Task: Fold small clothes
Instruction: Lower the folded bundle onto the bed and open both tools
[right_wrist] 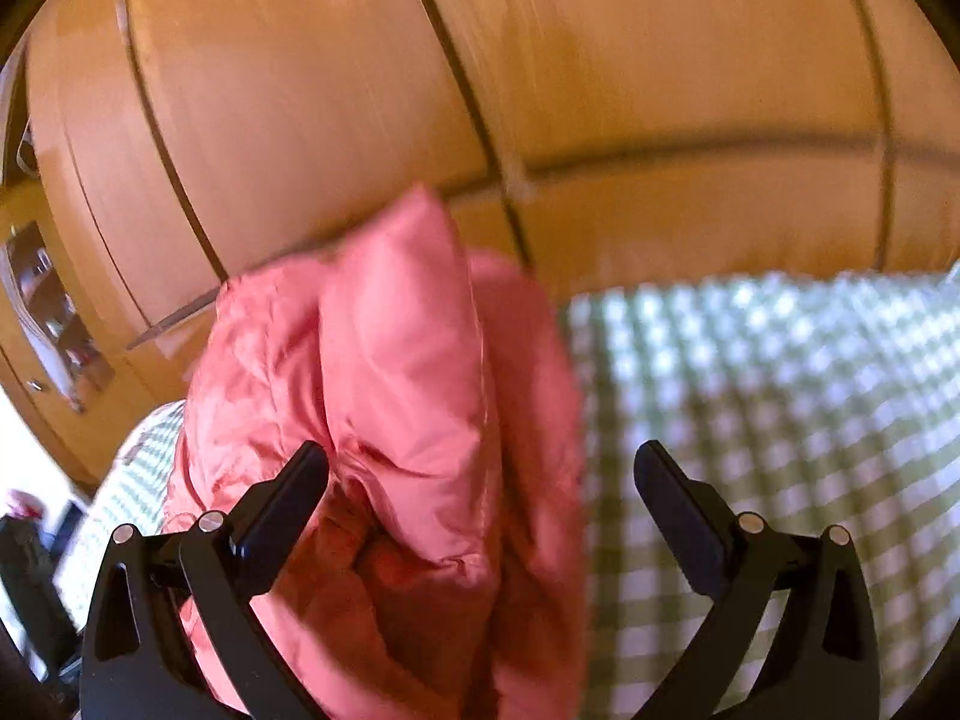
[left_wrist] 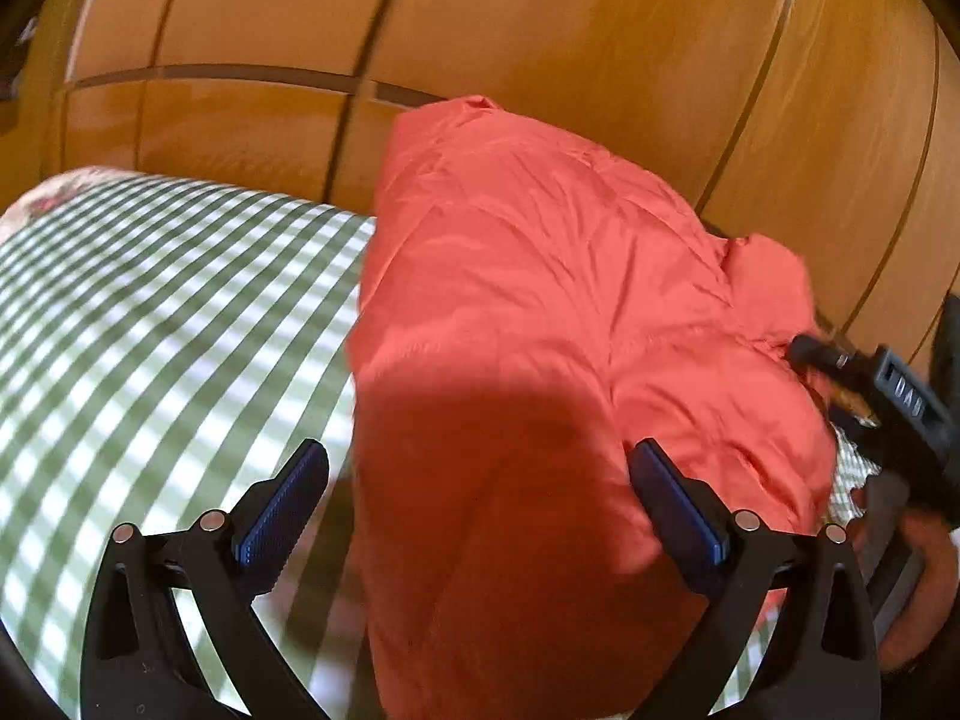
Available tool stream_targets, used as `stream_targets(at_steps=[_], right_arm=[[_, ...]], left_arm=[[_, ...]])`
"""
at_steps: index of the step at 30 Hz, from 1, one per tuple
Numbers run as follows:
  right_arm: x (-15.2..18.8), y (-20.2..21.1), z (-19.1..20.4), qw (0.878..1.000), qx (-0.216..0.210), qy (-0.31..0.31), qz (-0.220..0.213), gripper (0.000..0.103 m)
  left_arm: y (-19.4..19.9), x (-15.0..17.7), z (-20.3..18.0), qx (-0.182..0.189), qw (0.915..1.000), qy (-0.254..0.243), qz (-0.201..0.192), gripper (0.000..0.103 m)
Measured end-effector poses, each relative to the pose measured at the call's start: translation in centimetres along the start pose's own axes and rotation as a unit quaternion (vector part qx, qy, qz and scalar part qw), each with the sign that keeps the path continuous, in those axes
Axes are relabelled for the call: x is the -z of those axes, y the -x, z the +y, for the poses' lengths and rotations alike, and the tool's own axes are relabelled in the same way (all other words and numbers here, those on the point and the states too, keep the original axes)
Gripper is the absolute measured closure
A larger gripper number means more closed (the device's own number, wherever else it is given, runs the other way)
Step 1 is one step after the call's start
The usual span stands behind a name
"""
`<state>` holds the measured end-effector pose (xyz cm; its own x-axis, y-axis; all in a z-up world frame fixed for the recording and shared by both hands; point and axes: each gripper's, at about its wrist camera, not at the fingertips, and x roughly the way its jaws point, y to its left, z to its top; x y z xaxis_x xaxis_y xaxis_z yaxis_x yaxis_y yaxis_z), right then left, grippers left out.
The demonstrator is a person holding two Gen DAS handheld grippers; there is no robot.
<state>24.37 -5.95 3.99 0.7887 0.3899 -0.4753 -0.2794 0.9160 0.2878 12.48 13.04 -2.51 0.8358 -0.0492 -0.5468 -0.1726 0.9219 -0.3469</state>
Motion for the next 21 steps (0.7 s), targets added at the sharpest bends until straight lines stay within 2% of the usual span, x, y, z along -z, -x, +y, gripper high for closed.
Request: stream_targets(at_steps=[2,3,5,8,9,11,14,17,21], right_arm=[[-1.0,0.8,0.3,1.000,0.018,0.007,-0.023,0.002],[-1.9,0.3,0.4,0.999,0.026,0.011,-0.021,0.002],[-3.1,-1.2,0.5,0.999,0.045,0.017,-0.005,0.002],[-3.5,-5.4,-0.3,0.994,0.096,0.033,0.037,0.002],[-3.3,-6.9,-1.1,0.993,0.101,0.028,0.049,0.002],[-2.7,-9.4,-2.5,0.992,0.104,0.011,0.077,0.002],[-1.6,-10.7,-3.7,0.990,0.119,-0.006,0.078,0.002],[-0.7,-10.8,-3.8,0.989,0.132,0.009,0.063,0.002],[-1.1,-8.6,-4.6,0.991,0.121,-0.011,0.059,0.002]], left_arm=[[0.6,0.2,0.1,-0.004,0.9999,0.007,-0.012,0.003],[0.4,0.1,0.4,-0.007,0.9998,0.007,-0.015,0.003],[0.2,-0.1,0.1,-0.019,0.9998,-0.001,-0.011,0.003],[-0.2,-0.2,0.1,-0.046,0.9988,-0.019,-0.003,0.003],[-0.5,-0.2,0.2,-0.043,0.9989,-0.017,0.005,0.003],[-1.0,0.2,0.7,-0.016,0.9996,-0.002,0.022,0.003],[-1.7,0.6,0.9,0.000,0.9996,0.001,0.029,0.003],[-2.3,0.7,0.8,0.000,0.9994,-0.003,0.035,0.003],[-2.1,0.9,1.4,0.005,0.9991,0.014,0.040,0.003]])
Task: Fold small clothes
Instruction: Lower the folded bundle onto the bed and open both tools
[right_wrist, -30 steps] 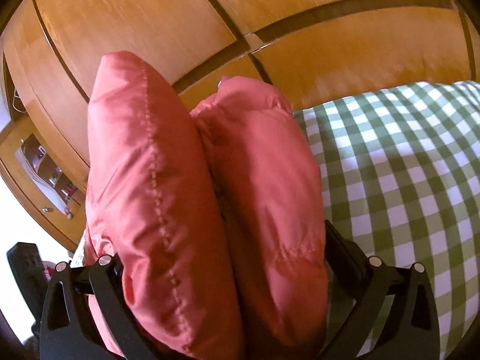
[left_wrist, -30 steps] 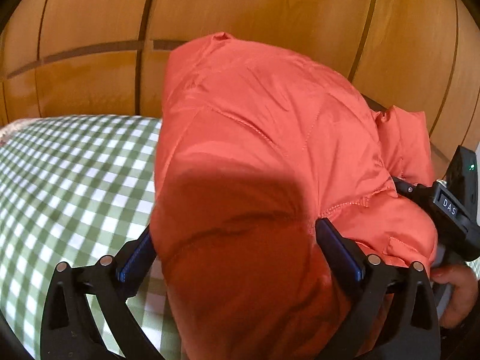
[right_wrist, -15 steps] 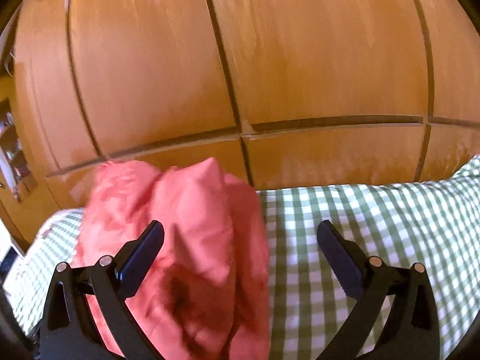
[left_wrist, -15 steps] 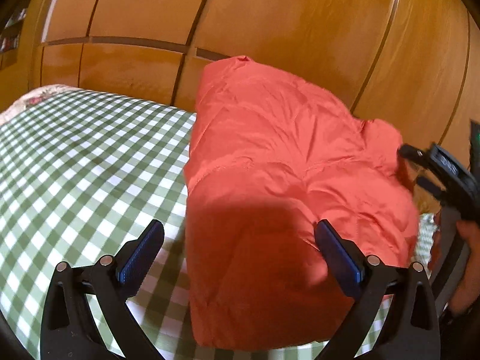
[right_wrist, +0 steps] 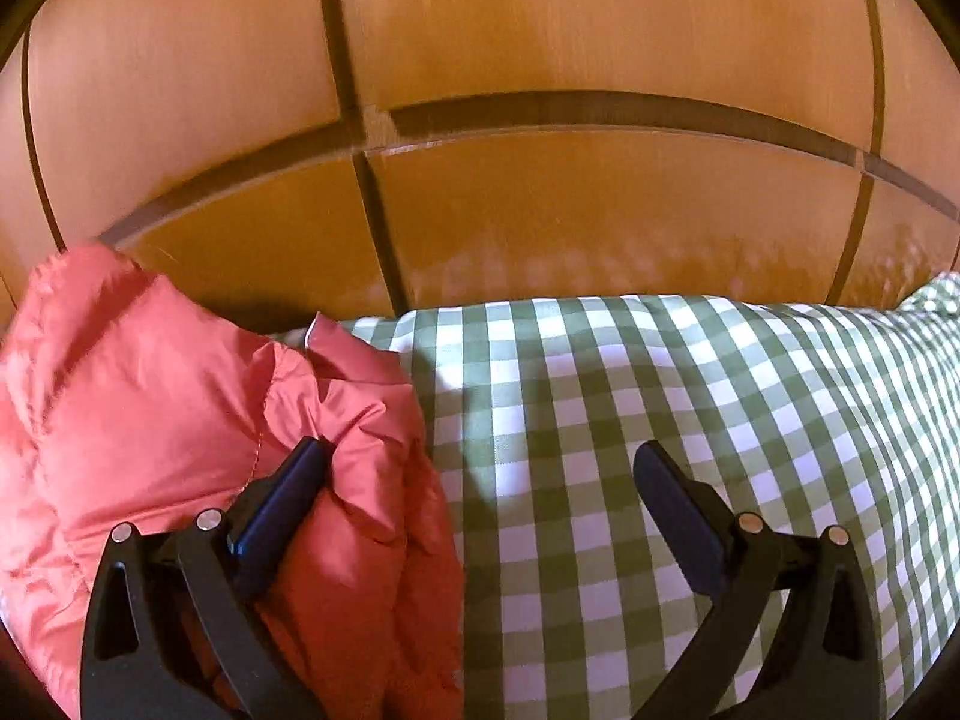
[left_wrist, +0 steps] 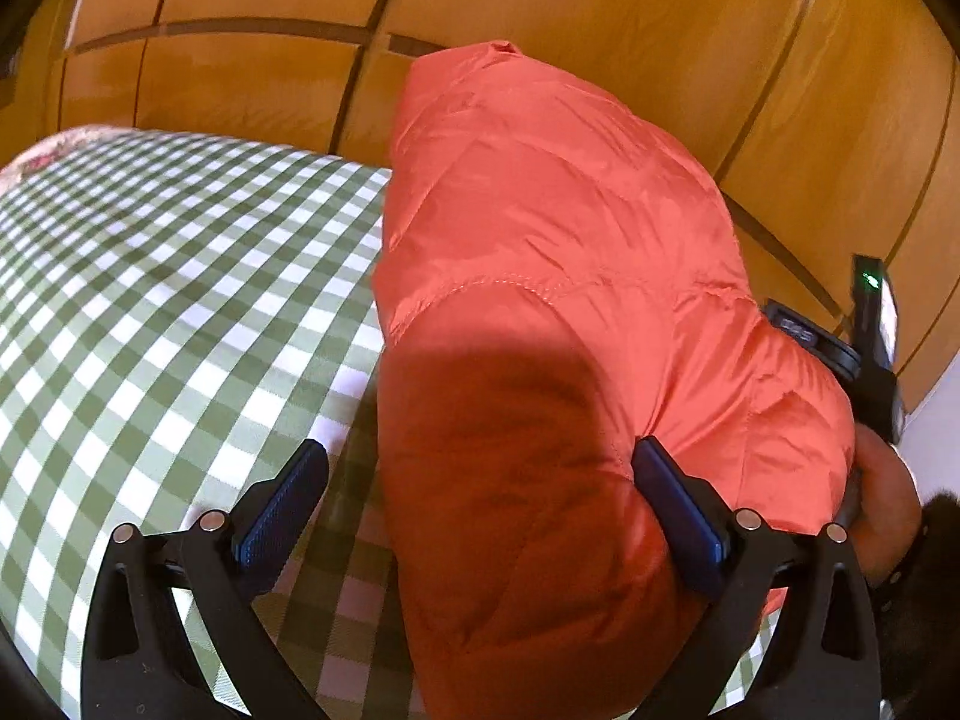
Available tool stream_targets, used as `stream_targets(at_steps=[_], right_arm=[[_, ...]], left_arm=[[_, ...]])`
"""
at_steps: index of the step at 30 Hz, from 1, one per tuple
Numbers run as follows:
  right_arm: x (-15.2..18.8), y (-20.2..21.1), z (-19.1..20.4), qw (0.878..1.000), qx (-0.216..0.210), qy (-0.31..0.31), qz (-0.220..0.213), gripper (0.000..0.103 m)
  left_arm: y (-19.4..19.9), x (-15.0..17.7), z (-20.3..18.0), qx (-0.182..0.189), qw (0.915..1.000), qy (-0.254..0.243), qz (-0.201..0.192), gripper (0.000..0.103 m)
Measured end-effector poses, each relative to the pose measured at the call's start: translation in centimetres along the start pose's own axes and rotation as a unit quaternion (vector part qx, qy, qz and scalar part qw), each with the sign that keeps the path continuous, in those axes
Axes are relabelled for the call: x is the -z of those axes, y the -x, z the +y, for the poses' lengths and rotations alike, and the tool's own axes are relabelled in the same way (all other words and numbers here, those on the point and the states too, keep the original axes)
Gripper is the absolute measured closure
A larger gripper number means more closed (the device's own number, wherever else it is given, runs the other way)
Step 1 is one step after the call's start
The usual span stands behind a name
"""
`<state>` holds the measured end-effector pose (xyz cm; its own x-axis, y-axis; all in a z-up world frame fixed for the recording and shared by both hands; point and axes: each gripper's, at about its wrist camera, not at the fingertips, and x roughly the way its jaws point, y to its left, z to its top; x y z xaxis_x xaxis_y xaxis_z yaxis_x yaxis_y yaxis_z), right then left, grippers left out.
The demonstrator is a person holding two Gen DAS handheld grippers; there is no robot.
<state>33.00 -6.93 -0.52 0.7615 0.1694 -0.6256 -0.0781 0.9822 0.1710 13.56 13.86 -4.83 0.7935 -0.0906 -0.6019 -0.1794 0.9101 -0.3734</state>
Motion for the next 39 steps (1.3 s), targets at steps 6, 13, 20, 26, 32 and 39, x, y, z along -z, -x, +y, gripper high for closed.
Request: stream_targets(at_steps=[6,13,20,26,32,39], right_arm=[[2.6,11.8,0.5,0.995,-0.057,0.012,-0.084,0.002],[7.5,10.8,1.8,0.998,-0.006,0.064,-0.021,0.002],[8.9,7.6,-0.8,1.000,-0.018,0.013,0.003,0.002],[10.0,11.1,-0.6,1.000,-0.024,0.009,-0.016,0.002],[12.2,14.4,0.7,0.999,-0.024,0.043,-0.014,0.002],[15.3,18.0,1.4,0.996,-0.046,0.066,-0.031,0.002]], left_arm=[[4.0,1.6,0.0,-0.022,0.9988,0.011,-0.043,0.003],[5.1,2.7,-1.3,-0.046,0.9980,-0.002,-0.044,0.003],[3.9,3.1,-2.1,-0.054,0.9982,-0.026,-0.007,0.003],[5.7,4.1,-3.0,-0.086,0.9950,-0.048,-0.019,0.003],[7.5,5.7,-3.6,-0.102,0.9938,-0.040,-0.016,0.003],[10.1,8.2,-5.9,-0.114,0.9896,-0.085,-0.022,0.003]])
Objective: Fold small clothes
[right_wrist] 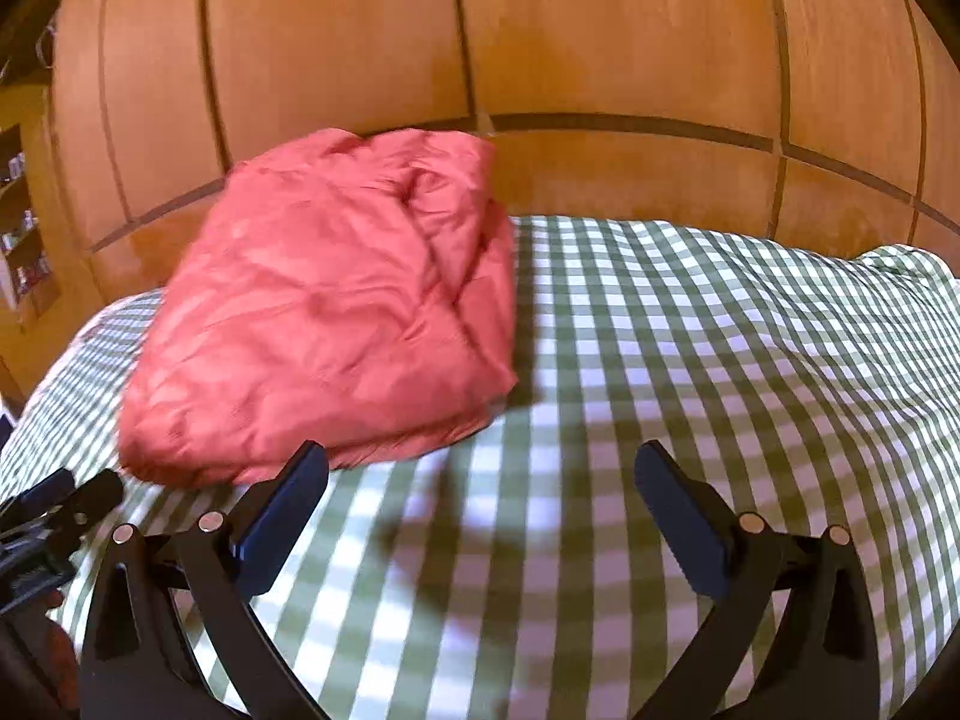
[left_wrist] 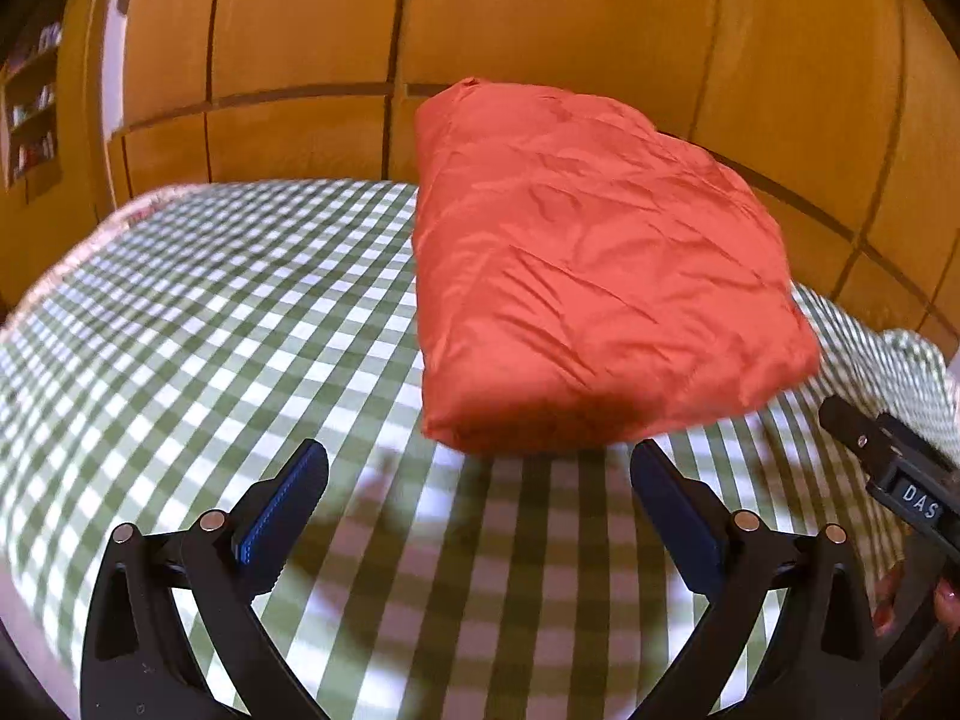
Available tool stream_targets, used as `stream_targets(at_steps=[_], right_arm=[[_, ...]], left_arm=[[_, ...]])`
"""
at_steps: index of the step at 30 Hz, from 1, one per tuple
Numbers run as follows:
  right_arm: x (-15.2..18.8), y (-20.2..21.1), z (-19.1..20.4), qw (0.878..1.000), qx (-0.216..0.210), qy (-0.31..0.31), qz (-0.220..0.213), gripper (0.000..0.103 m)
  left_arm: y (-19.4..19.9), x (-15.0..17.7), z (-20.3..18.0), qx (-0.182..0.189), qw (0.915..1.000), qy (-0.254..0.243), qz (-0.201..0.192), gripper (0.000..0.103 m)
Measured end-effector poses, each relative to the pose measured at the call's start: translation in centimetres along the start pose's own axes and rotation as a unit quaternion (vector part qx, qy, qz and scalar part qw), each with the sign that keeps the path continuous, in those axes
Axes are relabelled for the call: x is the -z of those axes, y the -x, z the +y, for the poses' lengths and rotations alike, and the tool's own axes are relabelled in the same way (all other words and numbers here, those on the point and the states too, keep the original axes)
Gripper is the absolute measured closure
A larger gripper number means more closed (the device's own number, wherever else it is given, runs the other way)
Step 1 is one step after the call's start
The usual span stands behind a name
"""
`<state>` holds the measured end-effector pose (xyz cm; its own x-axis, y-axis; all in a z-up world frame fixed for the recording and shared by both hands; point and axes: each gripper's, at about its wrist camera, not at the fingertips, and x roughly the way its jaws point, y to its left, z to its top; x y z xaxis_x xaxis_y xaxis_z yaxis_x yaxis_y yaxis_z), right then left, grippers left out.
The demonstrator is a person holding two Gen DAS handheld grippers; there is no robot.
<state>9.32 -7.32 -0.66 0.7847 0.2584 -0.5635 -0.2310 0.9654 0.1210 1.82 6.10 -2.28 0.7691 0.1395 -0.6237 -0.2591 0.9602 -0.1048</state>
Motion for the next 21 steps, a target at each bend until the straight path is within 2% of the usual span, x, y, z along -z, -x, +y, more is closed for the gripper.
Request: stream_targets(at_steps=[4,10,21], right_arm=[[1.0,1.7,0.6,1.000,0.014,0.007,-0.003,0.002],[2.1,3.8,0.7,1.000,0.023,-0.001,0.001,0.002],[3.1,6.1,1.7,1.000,0.010,0.002,0.007,0.002]], left_arm=[[2.0,0.8,-1.1,-0.029,0.9992,-0.025,-0.014,0.003],[4.3,1.1,-1.8,-0.057,0.9974,-0.033,-0.029,0.003],[6.3,1.4,-1.8,-0.066,0.9967,-0.027,-0.038,0.003]])
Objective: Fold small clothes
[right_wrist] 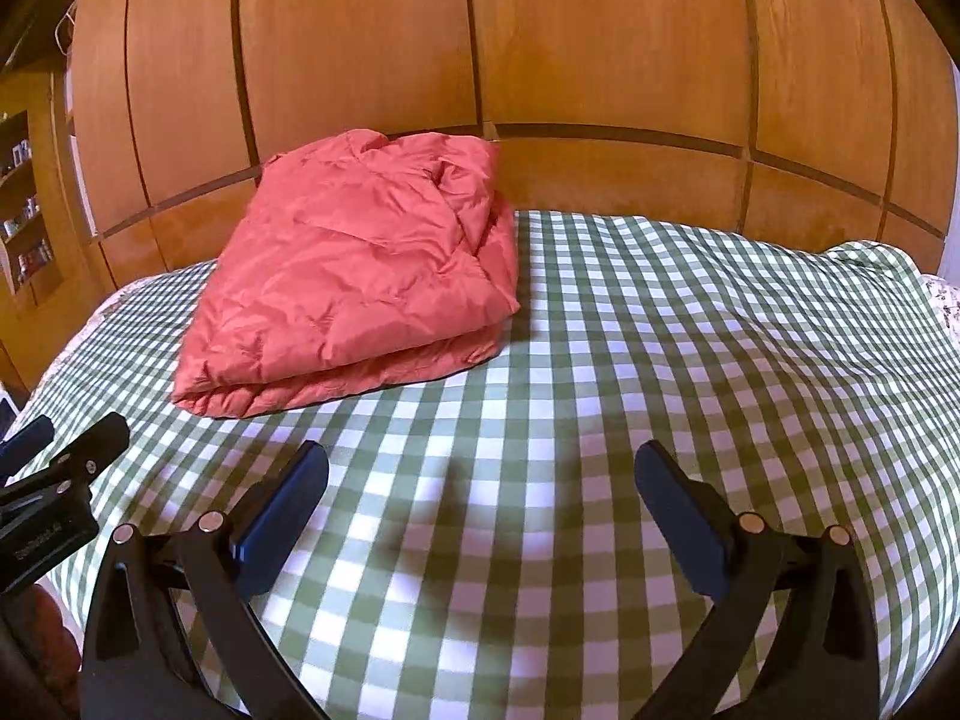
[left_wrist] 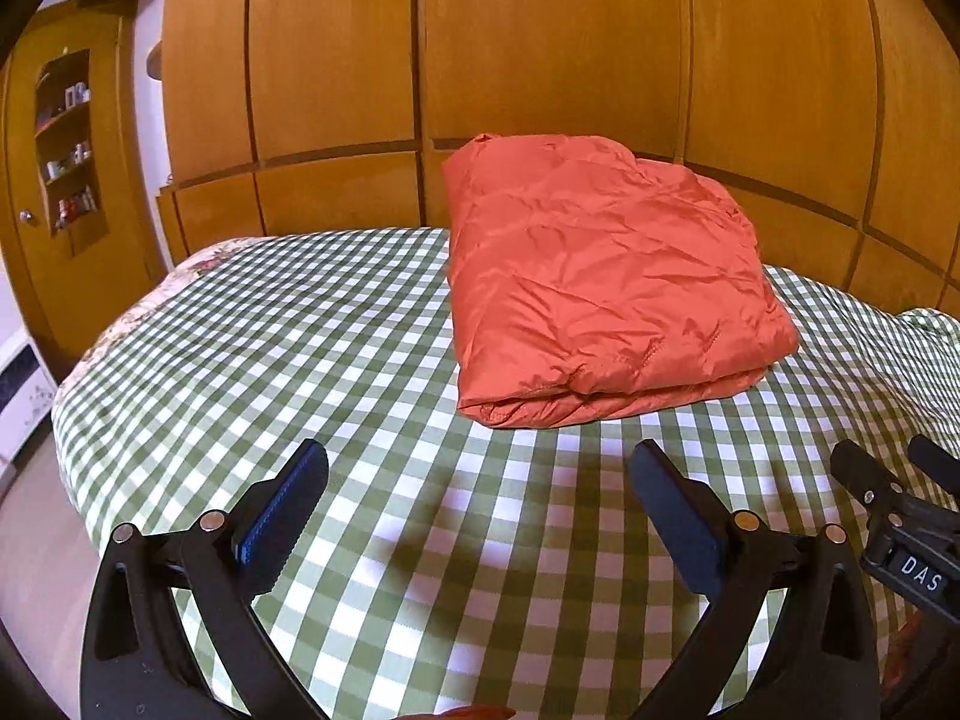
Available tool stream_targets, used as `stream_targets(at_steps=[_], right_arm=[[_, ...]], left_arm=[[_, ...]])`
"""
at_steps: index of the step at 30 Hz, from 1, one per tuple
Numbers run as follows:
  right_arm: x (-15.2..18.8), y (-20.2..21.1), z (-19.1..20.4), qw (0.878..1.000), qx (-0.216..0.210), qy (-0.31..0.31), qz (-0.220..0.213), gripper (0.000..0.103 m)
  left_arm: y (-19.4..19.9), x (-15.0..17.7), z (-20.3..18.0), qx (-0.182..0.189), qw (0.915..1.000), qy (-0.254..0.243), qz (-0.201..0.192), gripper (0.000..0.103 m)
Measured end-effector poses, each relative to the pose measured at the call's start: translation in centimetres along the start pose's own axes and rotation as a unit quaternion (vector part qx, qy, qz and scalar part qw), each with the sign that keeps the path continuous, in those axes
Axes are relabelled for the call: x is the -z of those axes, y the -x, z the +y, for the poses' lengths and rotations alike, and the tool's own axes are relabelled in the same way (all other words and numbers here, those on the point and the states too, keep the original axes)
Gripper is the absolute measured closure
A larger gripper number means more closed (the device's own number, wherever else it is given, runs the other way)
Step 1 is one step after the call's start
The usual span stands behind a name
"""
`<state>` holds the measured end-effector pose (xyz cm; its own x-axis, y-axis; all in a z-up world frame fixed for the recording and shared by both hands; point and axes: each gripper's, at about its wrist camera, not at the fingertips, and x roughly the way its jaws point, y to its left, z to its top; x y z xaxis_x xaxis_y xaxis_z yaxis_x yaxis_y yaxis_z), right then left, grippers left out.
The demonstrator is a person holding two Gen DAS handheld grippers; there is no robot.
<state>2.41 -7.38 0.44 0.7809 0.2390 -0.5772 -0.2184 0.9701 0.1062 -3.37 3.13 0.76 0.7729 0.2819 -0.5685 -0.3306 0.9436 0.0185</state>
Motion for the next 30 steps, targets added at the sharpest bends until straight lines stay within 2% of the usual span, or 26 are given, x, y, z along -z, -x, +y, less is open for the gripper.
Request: stream_targets(at_steps=[30], right_arm=[[0.42,-0.16,0.07,1.000,-0.004,0.003,0.008,0.002]], left_arm=[[-0.44,0.43,0.18,0.011,0.9997,-0.005,0.020,0.003]])
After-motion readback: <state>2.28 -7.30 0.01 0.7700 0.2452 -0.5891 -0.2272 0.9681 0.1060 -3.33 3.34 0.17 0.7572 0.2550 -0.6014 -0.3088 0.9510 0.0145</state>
